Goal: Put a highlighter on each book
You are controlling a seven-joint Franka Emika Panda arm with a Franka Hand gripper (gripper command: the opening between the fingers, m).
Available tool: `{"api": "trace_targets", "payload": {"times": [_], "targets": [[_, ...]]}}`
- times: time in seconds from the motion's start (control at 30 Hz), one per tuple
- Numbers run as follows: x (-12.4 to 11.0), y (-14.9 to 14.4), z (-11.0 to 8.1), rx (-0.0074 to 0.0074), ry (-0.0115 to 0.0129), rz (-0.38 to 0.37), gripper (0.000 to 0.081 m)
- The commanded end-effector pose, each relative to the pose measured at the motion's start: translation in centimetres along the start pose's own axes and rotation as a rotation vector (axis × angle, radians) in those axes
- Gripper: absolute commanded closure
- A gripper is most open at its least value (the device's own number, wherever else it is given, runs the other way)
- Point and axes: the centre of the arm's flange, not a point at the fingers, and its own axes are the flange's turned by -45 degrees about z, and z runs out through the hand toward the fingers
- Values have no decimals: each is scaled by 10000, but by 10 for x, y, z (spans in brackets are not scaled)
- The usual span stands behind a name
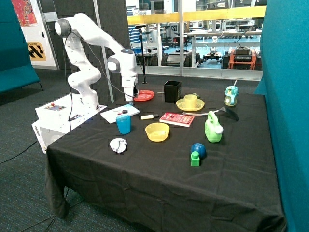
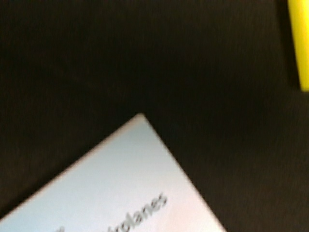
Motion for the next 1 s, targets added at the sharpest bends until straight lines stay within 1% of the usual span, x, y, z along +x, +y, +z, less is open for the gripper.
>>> {"api": "trace_targets", "payload": {"times": [0.0,0.17,0.33,0.37,0.43,0.63,0.97], "targets": [[31,14,-8,30,-10,-116,412],[42,21,-9,30,-10,-176,382],[51,28,-8,30,-10,-253,406],[52,29,-8,30,-10,-263,389],[54,31,-8,30,-10,-271,412],[60,40,-3,30,-10,-149,437],[67,53,9,30,-10,-217,389]]}}
